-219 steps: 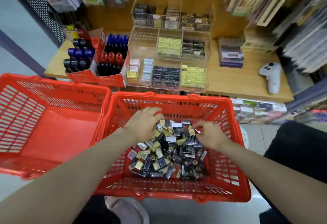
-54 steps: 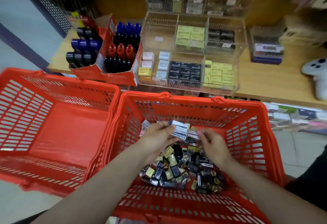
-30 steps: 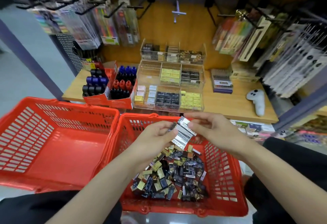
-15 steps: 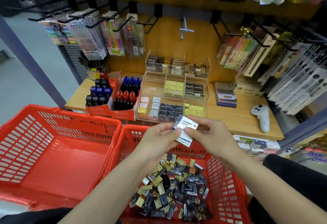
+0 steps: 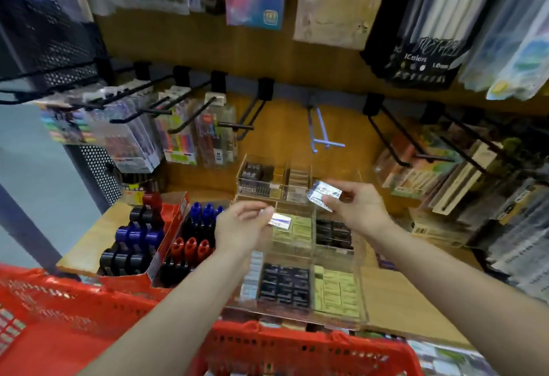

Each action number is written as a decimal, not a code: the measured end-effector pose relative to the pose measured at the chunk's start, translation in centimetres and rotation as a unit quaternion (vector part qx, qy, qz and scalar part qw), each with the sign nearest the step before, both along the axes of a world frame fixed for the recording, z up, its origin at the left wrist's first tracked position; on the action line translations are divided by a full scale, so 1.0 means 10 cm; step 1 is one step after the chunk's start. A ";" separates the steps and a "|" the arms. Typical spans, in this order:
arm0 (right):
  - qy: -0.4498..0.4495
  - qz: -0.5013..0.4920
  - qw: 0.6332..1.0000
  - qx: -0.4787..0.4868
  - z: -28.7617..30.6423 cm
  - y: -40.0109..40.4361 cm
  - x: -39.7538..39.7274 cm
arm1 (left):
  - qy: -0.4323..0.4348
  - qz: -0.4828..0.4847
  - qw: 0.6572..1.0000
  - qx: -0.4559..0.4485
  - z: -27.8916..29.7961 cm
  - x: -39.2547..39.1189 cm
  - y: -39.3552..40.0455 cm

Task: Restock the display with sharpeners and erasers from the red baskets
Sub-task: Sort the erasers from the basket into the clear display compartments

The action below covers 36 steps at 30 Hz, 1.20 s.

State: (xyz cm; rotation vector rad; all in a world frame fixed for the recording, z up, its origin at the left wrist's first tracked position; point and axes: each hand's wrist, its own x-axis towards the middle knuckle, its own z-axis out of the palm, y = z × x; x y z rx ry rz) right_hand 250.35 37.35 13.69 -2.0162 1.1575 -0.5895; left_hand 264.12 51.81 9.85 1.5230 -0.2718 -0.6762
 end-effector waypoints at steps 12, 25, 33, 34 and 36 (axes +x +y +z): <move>0.165 0.074 0.980 -0.081 -0.26 -0.86 1.04 | -0.131 0.052 0.990 0.000 -0.15 0.66 -0.97; 0.237 0.213 0.899 -0.300 -0.36 -0.77 0.72 | -0.196 0.027 0.979 0.052 -0.14 0.68 -0.98; 0.323 0.243 0.866 -0.293 -0.39 -0.69 0.67 | -0.239 0.002 0.968 0.079 -0.07 0.64 -1.03; 0.315 0.244 0.870 -0.290 -0.37 -0.69 0.66 | -0.230 0.004 0.971 0.071 -0.05 0.62 -1.06; 0.276 0.232 0.888 -0.287 -0.32 -0.71 0.57 | -0.202 0.009 0.978 0.055 -0.02 0.60 -1.15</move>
